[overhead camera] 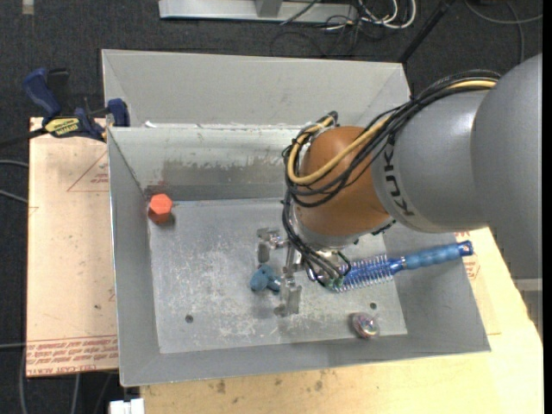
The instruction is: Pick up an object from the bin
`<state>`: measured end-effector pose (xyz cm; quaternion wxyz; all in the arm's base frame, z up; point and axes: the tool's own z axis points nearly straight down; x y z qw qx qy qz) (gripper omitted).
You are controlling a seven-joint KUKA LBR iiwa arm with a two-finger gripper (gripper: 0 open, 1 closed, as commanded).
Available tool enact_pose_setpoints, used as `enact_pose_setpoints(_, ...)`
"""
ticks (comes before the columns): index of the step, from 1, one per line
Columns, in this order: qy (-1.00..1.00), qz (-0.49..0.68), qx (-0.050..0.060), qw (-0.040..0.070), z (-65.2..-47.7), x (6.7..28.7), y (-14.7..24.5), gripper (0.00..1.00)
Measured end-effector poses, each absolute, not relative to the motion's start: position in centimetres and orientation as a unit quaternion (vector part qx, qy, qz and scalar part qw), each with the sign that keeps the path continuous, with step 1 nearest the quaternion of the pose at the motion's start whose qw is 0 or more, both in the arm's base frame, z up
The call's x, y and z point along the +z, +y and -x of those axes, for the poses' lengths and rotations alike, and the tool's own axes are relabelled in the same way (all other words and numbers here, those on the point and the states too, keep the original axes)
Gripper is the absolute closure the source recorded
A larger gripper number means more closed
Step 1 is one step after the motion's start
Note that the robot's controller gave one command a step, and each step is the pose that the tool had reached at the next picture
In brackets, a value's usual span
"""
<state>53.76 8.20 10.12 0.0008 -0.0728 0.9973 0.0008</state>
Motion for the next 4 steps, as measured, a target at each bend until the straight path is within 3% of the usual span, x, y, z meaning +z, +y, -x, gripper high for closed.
enact_pose_setpoints(1, 0.998, 0.063, 0.001, 0.0, -52.9, 9.9, 6.8, 0.0)
enact_pose_setpoints(2, 0.999, 0.048, 0.001, 0.0, -53.5, 6.8, 7.8, 0.0)
enact_pose_setpoints(3, 0.999, 0.048, 0.001, 0.0, -53.6, 6.8, 7.8, 0.0)
enact_pose_setpoints(4, 0.999, 0.047, 0.002, 0.0, -53.6, 6.9, 7.9, 1.0)
